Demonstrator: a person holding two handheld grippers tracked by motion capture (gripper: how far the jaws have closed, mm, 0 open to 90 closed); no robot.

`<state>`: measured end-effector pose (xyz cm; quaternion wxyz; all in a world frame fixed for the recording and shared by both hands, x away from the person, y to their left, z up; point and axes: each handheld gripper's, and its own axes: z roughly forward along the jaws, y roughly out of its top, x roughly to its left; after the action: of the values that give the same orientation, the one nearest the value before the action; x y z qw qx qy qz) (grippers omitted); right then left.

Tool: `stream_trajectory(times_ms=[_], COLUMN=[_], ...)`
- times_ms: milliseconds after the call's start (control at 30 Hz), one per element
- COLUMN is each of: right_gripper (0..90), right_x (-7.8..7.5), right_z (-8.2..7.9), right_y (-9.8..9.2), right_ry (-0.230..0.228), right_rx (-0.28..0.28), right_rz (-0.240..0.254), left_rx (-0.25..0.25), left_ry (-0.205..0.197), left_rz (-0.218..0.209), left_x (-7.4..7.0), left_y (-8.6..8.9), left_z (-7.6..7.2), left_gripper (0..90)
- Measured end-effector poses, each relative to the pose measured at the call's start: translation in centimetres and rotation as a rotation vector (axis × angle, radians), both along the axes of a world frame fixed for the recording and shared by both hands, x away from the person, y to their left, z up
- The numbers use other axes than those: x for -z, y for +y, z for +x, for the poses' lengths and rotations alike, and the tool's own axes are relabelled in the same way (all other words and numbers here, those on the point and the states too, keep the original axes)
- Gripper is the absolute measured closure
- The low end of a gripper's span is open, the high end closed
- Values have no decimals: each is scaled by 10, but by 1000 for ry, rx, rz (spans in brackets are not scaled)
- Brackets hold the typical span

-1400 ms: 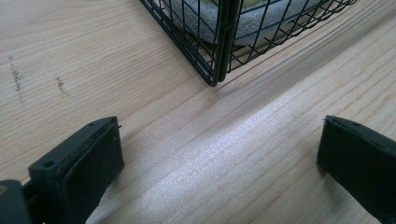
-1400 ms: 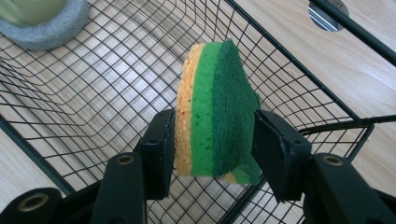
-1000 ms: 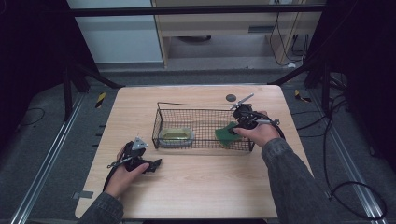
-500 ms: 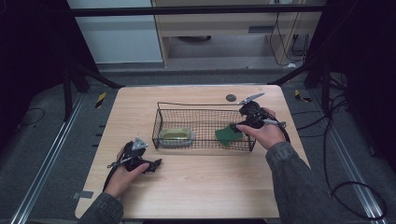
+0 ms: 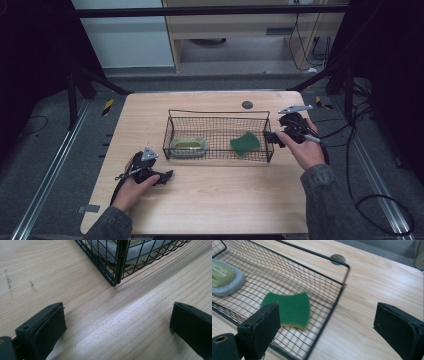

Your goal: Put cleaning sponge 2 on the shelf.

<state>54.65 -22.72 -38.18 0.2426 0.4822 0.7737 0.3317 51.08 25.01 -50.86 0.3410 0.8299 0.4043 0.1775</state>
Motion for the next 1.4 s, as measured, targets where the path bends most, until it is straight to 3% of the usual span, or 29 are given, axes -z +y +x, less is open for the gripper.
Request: stream_trajectory(times_ms=[267,567,1033,1200,1333,1400], right_gripper=[96,108,145,150,150,150], right_x=[9,39,75,85,95,100], right_z=[-21,-36,-39,-38,-34,-31], right_y=[-27,-51,-67,-69,-68,-68], right_ry=[-19,-30,41,44,56,57], right_rx=[28,62,98,107,112,125], right_rz=[11,14,46,66,42,67], left_rx=[1,1,1,0,0,0], left_ry=[0,0,0,0,0,0], left_rz=[2,2,1,1,2,1], left_x=[0,0,0,0,0,0], left_y=[0,0,0,0,0,0], left_z=[0,0,0,0,0,0], left_gripper=[0,0,0,0,0,0])
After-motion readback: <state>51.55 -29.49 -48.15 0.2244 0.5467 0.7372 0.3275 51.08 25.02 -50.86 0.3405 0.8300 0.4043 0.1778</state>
